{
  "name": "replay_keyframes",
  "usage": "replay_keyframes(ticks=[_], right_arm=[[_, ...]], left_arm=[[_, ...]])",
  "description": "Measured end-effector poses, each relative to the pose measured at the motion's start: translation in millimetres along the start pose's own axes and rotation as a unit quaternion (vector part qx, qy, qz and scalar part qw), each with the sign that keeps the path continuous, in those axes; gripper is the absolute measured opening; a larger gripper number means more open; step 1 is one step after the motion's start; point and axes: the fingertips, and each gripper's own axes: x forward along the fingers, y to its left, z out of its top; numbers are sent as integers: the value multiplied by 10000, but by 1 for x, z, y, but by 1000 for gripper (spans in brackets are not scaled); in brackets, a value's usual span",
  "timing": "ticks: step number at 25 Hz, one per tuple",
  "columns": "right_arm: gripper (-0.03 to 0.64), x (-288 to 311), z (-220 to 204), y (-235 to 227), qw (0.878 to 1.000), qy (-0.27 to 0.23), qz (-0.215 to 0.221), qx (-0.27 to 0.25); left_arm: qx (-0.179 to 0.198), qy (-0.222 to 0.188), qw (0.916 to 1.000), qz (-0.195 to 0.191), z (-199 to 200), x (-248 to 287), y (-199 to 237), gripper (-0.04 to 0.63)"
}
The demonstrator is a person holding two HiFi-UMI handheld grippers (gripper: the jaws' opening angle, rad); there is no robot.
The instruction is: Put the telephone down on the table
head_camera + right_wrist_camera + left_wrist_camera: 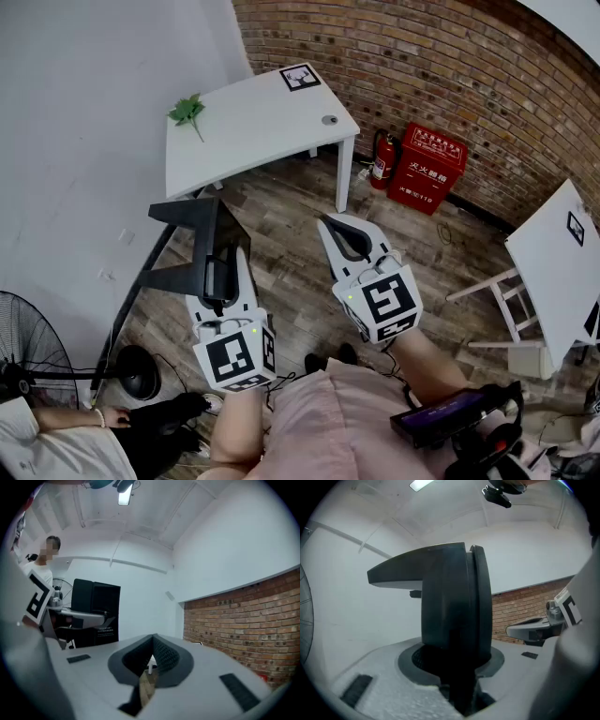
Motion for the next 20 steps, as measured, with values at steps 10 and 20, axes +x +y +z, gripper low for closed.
replay_keyframes(ticks=[10,20], right_arm=[[3,2,-2,4,10000,13,29,15],[6,-7,-3,-4,9985,-11,353,415]], left_arm=[[34,53,10000,-37,-2,1,1,163],[62,321,9967,-742,-7,8,-24,163]])
